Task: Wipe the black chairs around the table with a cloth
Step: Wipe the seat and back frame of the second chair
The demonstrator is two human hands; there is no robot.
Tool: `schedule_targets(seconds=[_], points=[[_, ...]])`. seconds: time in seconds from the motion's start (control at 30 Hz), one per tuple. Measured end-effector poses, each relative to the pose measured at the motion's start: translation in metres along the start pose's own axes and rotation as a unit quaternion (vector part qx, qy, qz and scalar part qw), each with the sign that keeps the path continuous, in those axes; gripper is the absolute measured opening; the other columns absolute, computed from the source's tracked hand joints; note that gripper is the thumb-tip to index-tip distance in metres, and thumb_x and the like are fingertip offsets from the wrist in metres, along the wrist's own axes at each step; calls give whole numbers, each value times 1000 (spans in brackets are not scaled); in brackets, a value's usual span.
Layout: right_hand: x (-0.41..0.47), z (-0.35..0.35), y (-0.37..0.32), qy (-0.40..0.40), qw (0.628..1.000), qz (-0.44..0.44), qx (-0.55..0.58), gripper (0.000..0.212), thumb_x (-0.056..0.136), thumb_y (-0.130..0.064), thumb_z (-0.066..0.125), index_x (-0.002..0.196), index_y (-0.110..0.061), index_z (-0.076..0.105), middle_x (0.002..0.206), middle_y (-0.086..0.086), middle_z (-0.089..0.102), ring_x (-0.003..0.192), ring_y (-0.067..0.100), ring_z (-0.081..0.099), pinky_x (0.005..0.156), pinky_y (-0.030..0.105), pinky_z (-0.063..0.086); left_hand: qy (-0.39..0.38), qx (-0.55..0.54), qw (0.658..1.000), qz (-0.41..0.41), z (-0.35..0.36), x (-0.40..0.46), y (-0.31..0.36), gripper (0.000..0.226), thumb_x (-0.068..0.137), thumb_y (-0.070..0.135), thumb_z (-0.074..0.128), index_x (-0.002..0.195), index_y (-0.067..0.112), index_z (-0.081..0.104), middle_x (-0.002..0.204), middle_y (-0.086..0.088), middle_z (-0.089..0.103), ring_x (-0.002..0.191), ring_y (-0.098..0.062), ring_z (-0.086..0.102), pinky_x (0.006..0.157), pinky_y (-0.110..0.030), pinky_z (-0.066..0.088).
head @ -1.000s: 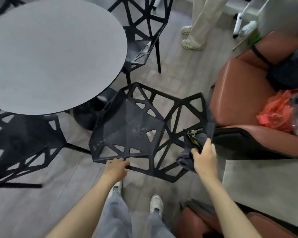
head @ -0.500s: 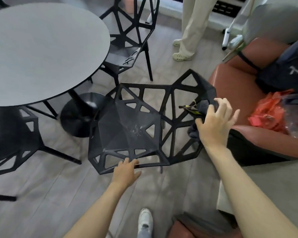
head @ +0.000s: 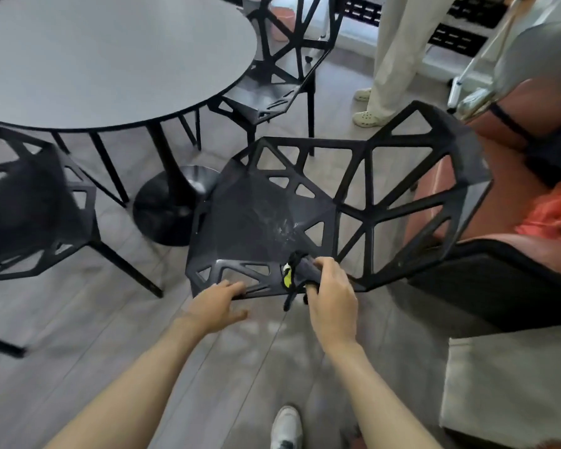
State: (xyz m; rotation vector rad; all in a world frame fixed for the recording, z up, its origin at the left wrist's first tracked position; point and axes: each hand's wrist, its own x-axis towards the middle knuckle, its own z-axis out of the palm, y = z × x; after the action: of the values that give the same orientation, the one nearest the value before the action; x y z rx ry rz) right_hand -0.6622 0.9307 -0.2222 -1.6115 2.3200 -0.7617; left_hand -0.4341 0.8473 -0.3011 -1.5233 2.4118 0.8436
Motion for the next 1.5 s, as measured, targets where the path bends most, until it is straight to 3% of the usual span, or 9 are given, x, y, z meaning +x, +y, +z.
schedule_targets(seconds=[0.27, 0.47, 0.6, 0.73, 0.97, 1.13, 1.3, 1.43, 1.5], points=[[7, 39, 24, 141, 985, -68, -74, 30, 80, -24, 71, 106, -22, 57, 86, -5, 61, 76, 21, 62, 57, 38, 53, 48, -2, 999, 14, 4, 7, -7, 32, 87, 58, 72, 97, 34, 53, 94, 10, 51, 86, -17, 52, 75, -31, 37], [2, 52, 47, 228, 962, -137, -61, 26, 76, -21, 64, 101, -17, 60, 81, -2, 60, 74, 25, 60, 64, 40, 50, 131, 10, 991, 33, 31, -5, 2, 34, 86, 59, 73, 97, 33, 54, 92, 9, 52, 85, -18, 50, 73, -31, 34], [-14, 43, 72, 268, 947, -176, -39, 26, 78, -19, 67, 103, -17, 62, 82, -1, 62, 76, 26, 62, 73, 39, 46, 181, 20, 983, 31, 61, -34, 32, 31, 88, 58, 72, 100, 33, 57, 102, 4, 61, 99, -20, 55, 73, -31, 34], [-46, 20, 100, 260, 953, -155, -12, 28, 77, -18, 68, 105, -18, 63, 88, -2, 64, 86, 27, 62, 89, 43, 46, 186, 48, 981, -1, 107, -88, 77, 30, 87, 62, 66, 95, 41, 47, 105, 8, 64, 110, -23, 60, 74, -36, 45], [-76, 6, 111, 205, 955, -208, 43, 29, 77, -14, 67, 105, -20, 64, 97, -2, 68, 93, 25, 63, 108, 46, 41, 131, 50, 986, -91, 162, -155, 128, 40, 87, 59, 63, 114, 32, 53, 124, 2, 68, 117, -26, 63, 79, -35, 43], [-56, 10, 111, 184, 953, -237, 33, 35, 80, -14, 69, 114, -19, 63, 103, 1, 69, 99, 28, 63, 113, 49, 39, 98, 20, 987, -123, 166, -159, 154, 58, 89, 61, 62, 134, 27, 50, 137, -2, 63, 126, -29, 60, 94, -38, 48], [-15, 11, 108, 170, 955, -241, 16, 34, 83, -12, 68, 116, -19, 63, 102, 4, 68, 98, 32, 63, 106, 50, 42, 77, -71, 985, -137, 150, -137, 171, 49, 92, 56, 58, 133, 30, 56, 133, 0, 64, 123, -28, 60, 90, -37, 45], [13, 10, 97, 162, 963, -213, -28, 30, 85, -15, 69, 114, -21, 63, 99, 5, 68, 95, 33, 64, 100, 48, 39, 85, -282, 949, -112, 130, -114, 156, 52, 96, 49, 61, 143, 28, 57, 147, 6, 56, 132, -19, 55, 108, -35, 45], [6, 9, 92, 167, 967, -191, -3, 28, 85, -16, 68, 112, -23, 63, 96, 2, 69, 92, 31, 65, 103, 48, 36, 135, -288, 941, -114, 120, -112, 136, 49, 97, 50, 61, 141, 28, 57, 141, 7, 60, 127, -18, 58, 99, -32, 47]])
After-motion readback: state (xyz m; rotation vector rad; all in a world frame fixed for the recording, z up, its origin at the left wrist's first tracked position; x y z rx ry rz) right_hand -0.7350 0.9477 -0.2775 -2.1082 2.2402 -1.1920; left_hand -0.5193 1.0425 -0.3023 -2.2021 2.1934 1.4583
